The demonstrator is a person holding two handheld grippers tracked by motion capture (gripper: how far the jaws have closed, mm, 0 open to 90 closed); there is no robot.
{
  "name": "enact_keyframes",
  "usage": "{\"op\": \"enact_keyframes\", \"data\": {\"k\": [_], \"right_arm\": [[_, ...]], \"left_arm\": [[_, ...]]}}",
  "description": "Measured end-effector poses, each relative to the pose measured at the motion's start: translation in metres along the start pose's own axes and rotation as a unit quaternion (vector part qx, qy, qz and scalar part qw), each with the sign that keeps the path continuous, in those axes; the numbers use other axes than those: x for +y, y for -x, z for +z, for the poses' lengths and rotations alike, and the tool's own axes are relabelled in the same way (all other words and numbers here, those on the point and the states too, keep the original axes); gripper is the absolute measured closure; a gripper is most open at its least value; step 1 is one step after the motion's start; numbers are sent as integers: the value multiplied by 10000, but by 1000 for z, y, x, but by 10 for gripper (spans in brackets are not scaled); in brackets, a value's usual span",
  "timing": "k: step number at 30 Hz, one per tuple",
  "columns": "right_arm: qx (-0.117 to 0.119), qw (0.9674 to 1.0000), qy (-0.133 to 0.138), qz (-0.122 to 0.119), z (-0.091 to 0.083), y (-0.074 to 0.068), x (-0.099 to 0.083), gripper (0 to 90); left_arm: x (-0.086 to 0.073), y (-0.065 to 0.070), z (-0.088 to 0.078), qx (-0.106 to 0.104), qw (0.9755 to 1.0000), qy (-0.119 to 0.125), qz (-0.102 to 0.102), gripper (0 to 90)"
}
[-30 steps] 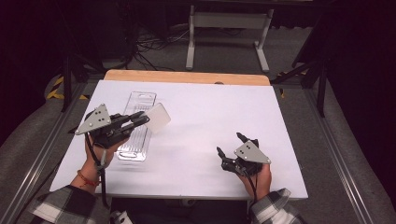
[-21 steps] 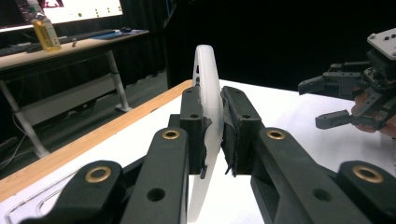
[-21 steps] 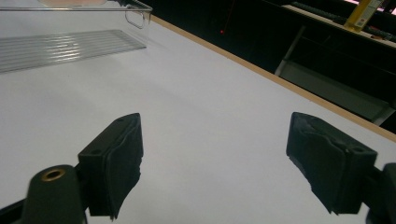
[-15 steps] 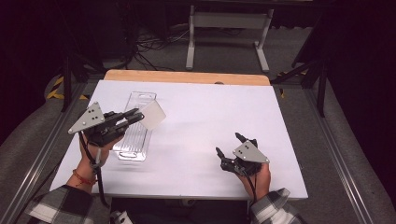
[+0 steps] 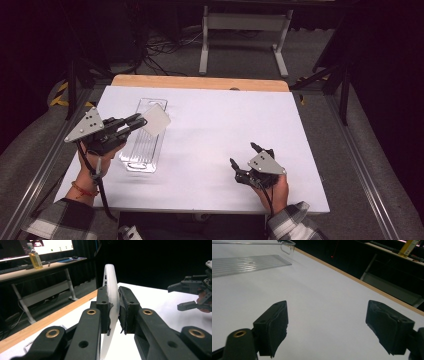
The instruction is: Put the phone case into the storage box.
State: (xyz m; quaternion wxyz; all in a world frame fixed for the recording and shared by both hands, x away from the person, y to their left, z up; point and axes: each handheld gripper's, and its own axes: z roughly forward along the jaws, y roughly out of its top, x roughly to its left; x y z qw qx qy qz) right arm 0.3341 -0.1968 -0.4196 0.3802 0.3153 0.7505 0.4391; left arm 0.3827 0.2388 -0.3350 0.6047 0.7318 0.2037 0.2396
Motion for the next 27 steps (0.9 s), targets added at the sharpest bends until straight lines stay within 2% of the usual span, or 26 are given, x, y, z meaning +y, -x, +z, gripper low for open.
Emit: {"op": "enact_keyframes", "data": {"k": [10, 17, 27], "right_arm": [[25, 10000, -58, 9, 2, -2, -1, 185], [41, 9999, -103, 0, 5, -3, -2, 183], [51, 9999, -155, -18, 7, -4, -3, 182]], "left_arm": [[-6, -11, -5, 211, 9997, -71, -44, 800], [-10, -20, -9, 257, 9996, -89, -115, 799], [-18, -32, -3, 380, 9991, -171, -125, 799]]}}
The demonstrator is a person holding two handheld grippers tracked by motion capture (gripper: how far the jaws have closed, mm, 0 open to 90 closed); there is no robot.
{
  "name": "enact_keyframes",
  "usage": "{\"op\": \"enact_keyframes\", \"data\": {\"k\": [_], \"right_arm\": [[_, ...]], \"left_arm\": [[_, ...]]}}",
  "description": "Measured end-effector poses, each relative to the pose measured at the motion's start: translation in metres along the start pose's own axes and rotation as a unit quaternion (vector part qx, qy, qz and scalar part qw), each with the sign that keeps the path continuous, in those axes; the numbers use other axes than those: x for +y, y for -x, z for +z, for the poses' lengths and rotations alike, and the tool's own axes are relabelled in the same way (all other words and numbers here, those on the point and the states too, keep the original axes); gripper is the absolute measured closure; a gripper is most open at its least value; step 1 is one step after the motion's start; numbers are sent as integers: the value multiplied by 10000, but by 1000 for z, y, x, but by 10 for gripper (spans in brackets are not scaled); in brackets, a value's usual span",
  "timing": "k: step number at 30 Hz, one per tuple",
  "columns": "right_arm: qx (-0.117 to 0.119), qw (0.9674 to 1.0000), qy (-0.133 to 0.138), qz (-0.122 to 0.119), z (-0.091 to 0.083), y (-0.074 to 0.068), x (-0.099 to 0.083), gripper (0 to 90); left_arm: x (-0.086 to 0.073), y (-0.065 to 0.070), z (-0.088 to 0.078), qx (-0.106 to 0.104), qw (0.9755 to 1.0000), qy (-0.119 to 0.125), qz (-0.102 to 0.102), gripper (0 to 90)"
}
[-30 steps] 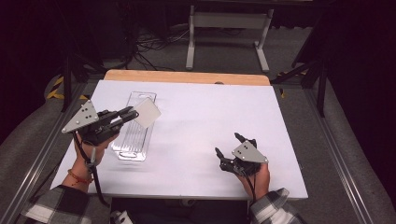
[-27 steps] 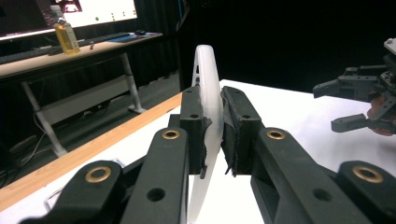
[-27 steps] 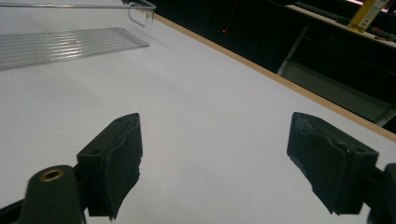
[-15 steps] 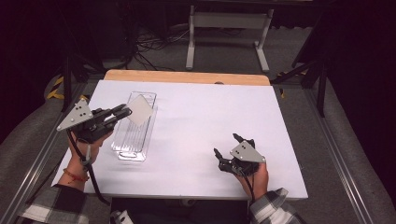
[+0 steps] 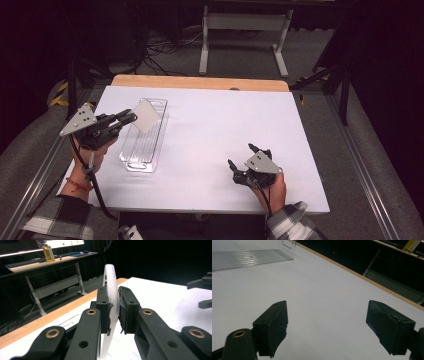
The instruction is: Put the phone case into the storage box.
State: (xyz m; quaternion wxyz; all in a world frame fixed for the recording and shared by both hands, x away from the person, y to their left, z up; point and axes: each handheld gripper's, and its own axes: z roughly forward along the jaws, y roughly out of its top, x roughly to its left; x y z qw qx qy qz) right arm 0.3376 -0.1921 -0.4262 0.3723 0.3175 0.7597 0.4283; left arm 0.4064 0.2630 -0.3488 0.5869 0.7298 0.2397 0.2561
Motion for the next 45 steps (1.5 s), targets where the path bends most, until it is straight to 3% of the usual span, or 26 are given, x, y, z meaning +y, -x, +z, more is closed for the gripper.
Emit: {"op": "enact_keyframes", "data": {"k": [3, 6, 15, 19, 26, 34, 40, 45], "right_arm": [[-4, 10000, -28, 20, 2, 0, 0, 181], [-3, 10000, -61, 11, 3, 0, -1, 181], [-21, 9998, -150, 87, 5, 2, -3, 180], [-21, 9998, -166, 85, 6, 2, -4, 180], [-20, 9996, -242, 116, 8, 2, -6, 177], [-1, 9994, -334, 81, 10, 0, -9, 179], [16, 9993, -360, 79, 10, -1, -10, 179], [64, 9992, -372, 92, 11, -2, -10, 178]], "left_arm": [[-5, -7, 6, 21, 10000, -24, -76, 799], [-11, -16, 13, -86, 9997, 3, -241, 799], [-20, -34, 41, -98, 9993, -290, -221, 799], [-25, -47, 54, -76, 9984, -530, -184, 798], [-29, -65, 63, -194, 9981, -482, -318, 797], [-34, -67, 77, -230, 9972, -661, -262, 797], [-34, -69, 80, -202, 9975, -622, -258, 796], [-32, -69, 87, -32, 9979, -607, -208, 791]]}}
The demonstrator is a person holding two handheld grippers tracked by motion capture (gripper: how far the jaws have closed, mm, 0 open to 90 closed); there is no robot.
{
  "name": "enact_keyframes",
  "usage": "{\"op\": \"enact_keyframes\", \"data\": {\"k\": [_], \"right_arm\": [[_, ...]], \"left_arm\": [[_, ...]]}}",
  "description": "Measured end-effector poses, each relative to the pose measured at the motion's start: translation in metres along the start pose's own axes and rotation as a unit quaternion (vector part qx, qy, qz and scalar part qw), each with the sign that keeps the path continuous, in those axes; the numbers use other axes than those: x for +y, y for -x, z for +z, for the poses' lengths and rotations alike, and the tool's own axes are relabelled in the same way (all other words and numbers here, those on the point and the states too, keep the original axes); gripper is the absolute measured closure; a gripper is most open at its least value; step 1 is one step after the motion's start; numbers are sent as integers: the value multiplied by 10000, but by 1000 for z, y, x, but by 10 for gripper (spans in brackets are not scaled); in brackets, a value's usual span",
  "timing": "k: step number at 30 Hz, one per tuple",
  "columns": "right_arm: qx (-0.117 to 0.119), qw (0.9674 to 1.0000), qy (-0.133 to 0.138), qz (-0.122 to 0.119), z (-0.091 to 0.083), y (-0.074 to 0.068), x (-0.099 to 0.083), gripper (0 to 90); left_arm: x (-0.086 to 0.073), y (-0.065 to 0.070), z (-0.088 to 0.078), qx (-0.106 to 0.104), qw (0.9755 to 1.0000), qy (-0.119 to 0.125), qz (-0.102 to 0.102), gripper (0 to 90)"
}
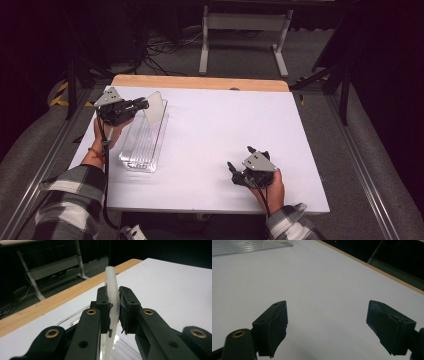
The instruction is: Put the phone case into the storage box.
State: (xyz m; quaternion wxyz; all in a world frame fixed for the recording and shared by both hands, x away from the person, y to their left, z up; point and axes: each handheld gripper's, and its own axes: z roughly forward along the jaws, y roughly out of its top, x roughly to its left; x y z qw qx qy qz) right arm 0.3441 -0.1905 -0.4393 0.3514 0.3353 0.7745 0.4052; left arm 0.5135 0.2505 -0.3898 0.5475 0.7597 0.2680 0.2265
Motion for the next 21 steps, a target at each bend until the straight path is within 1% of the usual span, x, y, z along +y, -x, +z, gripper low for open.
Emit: {"op": "enact_keyframes", "data": {"k": [1, 3, 4, 5, 6, 8, 9, 11, 12, 13, 14, 15, 17, 18, 19, 20, 21], "right_arm": [[14, 10000, -4, -3, 0, 0, 0, 178], [47, 10000, -26, -20, 1, -1, 0, 178], [63, 10000, -42, -32, 1, -1, -1, 178], [76, 9999, -57, -43, 1, -2, -1, 177], [88, 9999, -61, -55, 2, -3, -1, 177], [104, 9999, -76, -99, 2, -4, -1, 177], [109, 9999, -77, -106, 2, -4, -1, 177], [138, 9998, -79, -115, 2, -5, -1, 178], [142, 9998, -78, -135, 2, -6, -1, 177], [155, 9997, -80, -156, 2, -6, -1, 178], [163, 9997, -75, -161, 2, -7, -1, 177], [163, 9997, -76, -172, 2, -7, -1, 178], [172, 9997, -80, -180, 2, -7, -1, 178], [177, 9996, -84, -179, 2, -7, -1, 178], [181, 9996, -88, -179, 2, -8, -1, 178], [185, 9996, -91, -186, 2, -8, -1, 178], [191, 9996, -90, -194, 2, -8, -1, 178]], "left_arm": [[2, 0, 2, 111, 9999, -60, 49, 788], [4, -1, 6, 262, 9996, -105, 51, 782], [6, -1, 8, 440, 9988, -162, 108, 777], [7, -2, 11, 488, 9986, -197, 111, 770], [8, -3, 13, 517, 9985, -171, 111, 769], [11, -3, 16, 665, 9973, -253, 162, 763], [11, -3, 17, 682, 9972, -269, 154, 759], [13, -3, 21, 830, 9957, -325, 233, 750], [14, -3, 22, 963, 9943, -354, 306, 736], [13, -3, 22, 999, 9939, -353, 312, 728], [13, -3, 22, 1074, 9929, -379, 353, 723], [13, -4, 22, 1126, 9922, -402, 350, 714], [11, -5, 22, 1328, 9894, -476, 356, 689], [11, -7, 22, 1318, 9896, -462, 334, 683], [10, -8, 22, 1350, 9893, -458, 319, 680], [9, -8, 23, 1433, 9879, -490, 345, 673], [9, -9, 23, 1477, 9871, -515, 354, 665]]}}
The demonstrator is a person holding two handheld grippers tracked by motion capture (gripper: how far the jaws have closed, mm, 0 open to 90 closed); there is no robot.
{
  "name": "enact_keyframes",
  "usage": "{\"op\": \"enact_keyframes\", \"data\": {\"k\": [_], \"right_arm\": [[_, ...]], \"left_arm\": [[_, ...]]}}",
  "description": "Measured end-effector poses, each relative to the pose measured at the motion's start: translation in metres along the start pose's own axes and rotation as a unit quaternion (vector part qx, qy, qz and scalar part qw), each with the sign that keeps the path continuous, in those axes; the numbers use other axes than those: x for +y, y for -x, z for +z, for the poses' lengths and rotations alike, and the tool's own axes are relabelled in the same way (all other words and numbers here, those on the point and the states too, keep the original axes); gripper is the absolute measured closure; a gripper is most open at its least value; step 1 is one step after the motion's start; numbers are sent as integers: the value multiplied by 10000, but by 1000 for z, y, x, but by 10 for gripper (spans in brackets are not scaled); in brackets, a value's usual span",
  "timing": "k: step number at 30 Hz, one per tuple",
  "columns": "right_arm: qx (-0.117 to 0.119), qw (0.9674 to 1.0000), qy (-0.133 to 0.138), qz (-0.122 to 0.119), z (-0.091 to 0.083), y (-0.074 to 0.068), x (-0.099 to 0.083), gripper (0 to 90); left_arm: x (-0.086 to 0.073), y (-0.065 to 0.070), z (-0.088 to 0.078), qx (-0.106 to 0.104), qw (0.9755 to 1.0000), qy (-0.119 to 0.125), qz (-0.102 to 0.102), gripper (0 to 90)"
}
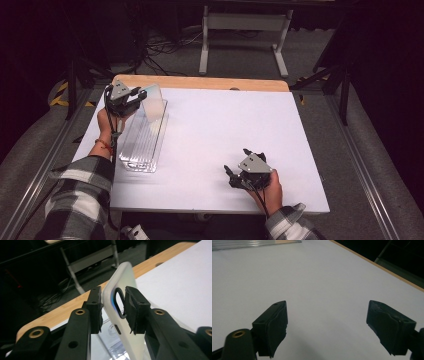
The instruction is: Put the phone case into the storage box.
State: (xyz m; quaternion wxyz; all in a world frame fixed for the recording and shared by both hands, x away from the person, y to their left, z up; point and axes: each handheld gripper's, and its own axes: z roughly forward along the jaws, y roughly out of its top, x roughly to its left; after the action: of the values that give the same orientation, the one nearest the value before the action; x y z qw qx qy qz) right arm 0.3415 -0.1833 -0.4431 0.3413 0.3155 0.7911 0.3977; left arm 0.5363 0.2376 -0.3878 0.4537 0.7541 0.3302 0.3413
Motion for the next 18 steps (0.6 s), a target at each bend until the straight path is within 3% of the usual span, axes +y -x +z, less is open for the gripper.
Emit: {"op": "enact_keyframes", "data": {"k": [7, 9, 10, 13, 15, 18], "right_arm": [[13, 10000, -16, -22, 0, 0, 0, 178], [24, 10000, -20, -34, 0, -1, 0, 178], [24, 10000, -20, -34, 0, -1, 0, 178], [32, 10000, -11, -43, 0, -1, 0, 178], [26, 10000, -7, -56, 0, -1, 0, 178], [16, 10000, 5, -62, -1, -1, 0, 178]], "left_arm": [[-3, 0, 5, 362, 9993, -97, 11, 641], [-5, -1, 7, 493, 9987, -94, -115, 632], [-5, -1, 7, 493, 9987, -94, -115, 627], [-7, 2, 14, 539, 9976, -440, 59, 610], [-8, 3, 16, 504, 9979, -409, -56, 596], [-8, 2, 16, 509, 9979, -392, -57, 598]]}}
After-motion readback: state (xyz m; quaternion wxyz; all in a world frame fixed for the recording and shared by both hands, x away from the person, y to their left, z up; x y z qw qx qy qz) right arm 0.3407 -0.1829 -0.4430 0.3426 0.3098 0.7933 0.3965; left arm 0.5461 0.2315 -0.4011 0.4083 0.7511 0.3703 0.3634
